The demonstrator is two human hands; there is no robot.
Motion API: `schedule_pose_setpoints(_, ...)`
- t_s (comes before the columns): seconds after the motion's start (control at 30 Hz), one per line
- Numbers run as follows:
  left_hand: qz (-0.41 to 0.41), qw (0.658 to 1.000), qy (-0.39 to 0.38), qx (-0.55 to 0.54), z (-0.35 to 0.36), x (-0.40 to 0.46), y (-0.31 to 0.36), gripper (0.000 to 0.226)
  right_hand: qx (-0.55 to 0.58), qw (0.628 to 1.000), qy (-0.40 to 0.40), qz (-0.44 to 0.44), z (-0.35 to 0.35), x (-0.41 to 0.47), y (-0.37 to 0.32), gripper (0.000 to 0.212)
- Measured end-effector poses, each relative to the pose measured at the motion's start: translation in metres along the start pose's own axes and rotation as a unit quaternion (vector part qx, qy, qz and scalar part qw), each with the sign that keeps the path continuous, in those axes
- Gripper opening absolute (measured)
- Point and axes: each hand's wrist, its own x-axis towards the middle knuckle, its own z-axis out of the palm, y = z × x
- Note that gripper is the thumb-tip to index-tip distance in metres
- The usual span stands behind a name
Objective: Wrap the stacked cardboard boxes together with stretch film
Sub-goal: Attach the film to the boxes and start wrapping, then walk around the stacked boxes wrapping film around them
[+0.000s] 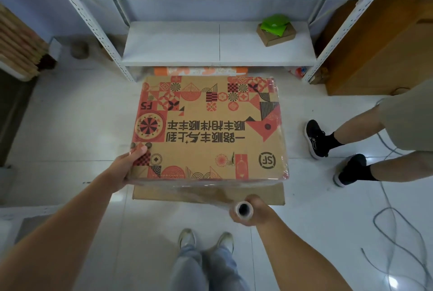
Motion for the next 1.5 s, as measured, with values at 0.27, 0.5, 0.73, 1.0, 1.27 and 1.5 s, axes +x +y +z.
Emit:
schedule_pose_setpoints(0.27,-0.003,1.000,0.000,0.000,0.004,0.001,0.002,0.067,-0.073,0.995,0.043,-0.050,-0.005,-0.012,-0.006,0.028)
schedule_pose_setpoints(0.5,-0.001,1.000,-0.002,-0.021,0.006,0.006,0.000,0.042,-0.013,0.989,0.074,-0.124,-0.028,-0.023,-0.016,0.022)
schedule_pose_setpoints(0.73,-0.004,1.000,-0.014,-0.024,0.003,0.006,-0.001,0.055,-0.009,0.996,0.059,-0.069,-0.041,-0.029,-0.019,0.026)
schedule_pose_setpoints(1.0,-0.033,0.999,-0.018,0.019,0.001,0.004,0.006,0.079,0.072,0.996,0.041,-0.038,-0.067,-0.032,-0.038,0.021)
schedule_pose_setpoints(1.27,0.177,0.875,0.283,0.352,0.038,-0.018,0.037,0.106,-0.094,0.993,0.054,-0.046,-0.057,-0.035,-0.049,0.019)
schedule_pose_setpoints(1.5,0.106,0.673,0.147,0.717,0.120,-0.040,0.053,0.079,-0.083,0.992,0.090,-0.030,-0.057,-0.048,-0.051,0.026)
